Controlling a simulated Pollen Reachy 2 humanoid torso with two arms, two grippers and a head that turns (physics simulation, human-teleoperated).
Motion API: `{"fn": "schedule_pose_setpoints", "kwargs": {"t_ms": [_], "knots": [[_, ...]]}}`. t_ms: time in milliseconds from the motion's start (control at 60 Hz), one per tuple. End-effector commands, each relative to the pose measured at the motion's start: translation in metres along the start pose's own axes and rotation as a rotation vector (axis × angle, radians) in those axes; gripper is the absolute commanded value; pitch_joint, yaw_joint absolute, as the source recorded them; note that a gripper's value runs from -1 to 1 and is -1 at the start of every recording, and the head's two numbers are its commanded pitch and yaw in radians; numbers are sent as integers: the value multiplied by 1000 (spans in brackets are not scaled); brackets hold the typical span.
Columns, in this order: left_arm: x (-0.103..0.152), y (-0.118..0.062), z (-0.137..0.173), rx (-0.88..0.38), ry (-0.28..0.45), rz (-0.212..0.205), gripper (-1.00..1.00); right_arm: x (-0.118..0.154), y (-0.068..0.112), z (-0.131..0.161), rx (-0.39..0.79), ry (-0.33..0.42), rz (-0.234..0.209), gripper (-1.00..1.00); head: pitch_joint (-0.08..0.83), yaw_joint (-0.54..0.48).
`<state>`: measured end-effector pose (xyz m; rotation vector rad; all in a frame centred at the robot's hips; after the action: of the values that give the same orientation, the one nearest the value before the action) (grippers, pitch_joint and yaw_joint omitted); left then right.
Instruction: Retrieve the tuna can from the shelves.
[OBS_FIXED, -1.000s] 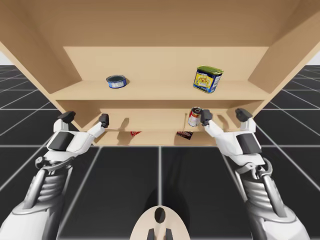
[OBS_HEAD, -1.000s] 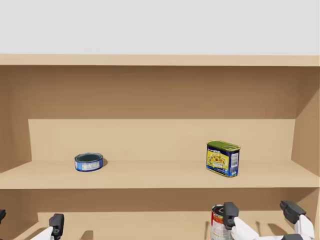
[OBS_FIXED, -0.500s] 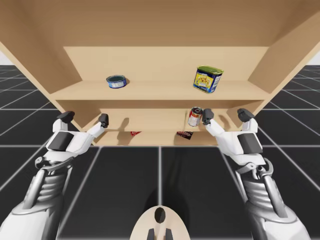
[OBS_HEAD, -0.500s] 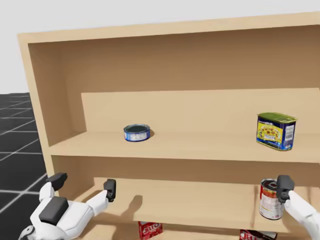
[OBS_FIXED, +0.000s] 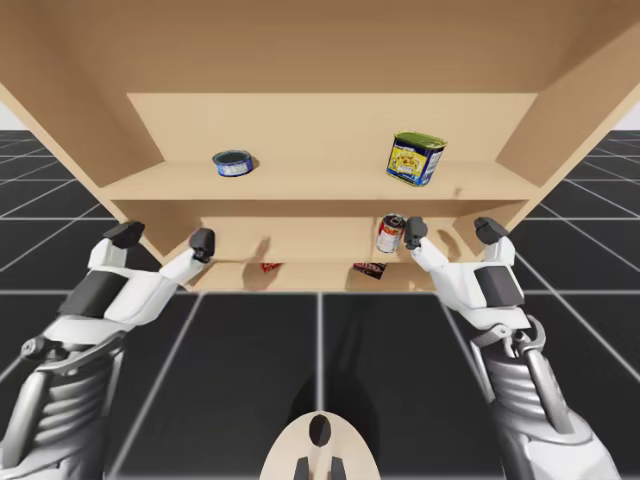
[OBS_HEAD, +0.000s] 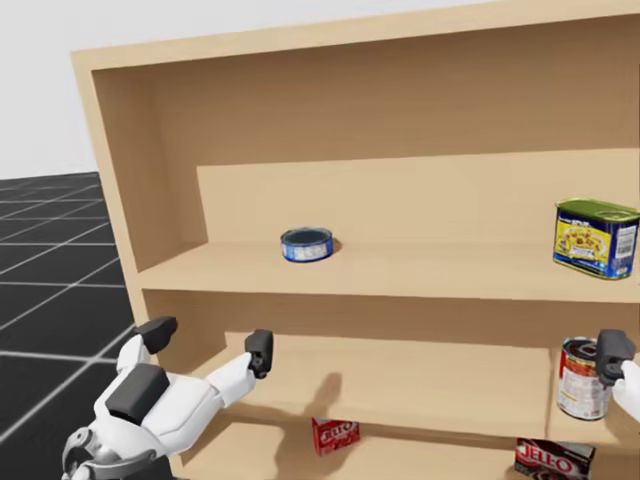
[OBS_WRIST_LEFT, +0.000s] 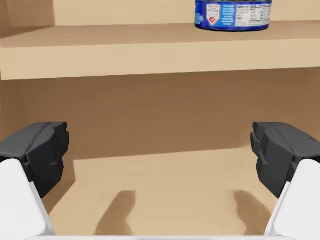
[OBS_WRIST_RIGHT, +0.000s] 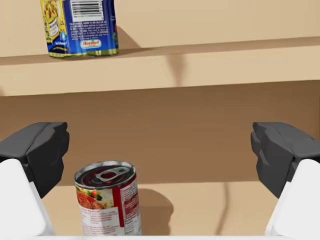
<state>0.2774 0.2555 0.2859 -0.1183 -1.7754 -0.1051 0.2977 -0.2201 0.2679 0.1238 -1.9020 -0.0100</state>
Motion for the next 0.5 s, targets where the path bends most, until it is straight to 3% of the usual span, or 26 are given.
{"fn": "schedule_pose_setpoints", "kwargs": {"t_ms": [17, 67, 217, 350, 500], "knots": [[38, -18, 21, -70, -1, 10, -1000, -3, 3, 0, -9, 8, -21, -1000, 176, 240], [48, -24, 23, -92, -4, -13, -1000, -3, 2, 0, -11, 10, -21, -1000, 180, 239], [70, -34, 14, -137, 9, -21, -1000, -4, 1, 0, -15, 14, -22, -1000, 183, 248], [80, -36, -8, -156, 35, 19, -1000, -4, 0, 0, -20, 17, -26, -1000, 187, 250], [84, -40, -26, -153, 49, 17, -1000, -4, -1, -1, -22, 18, -27, -1000, 186, 243]]}}
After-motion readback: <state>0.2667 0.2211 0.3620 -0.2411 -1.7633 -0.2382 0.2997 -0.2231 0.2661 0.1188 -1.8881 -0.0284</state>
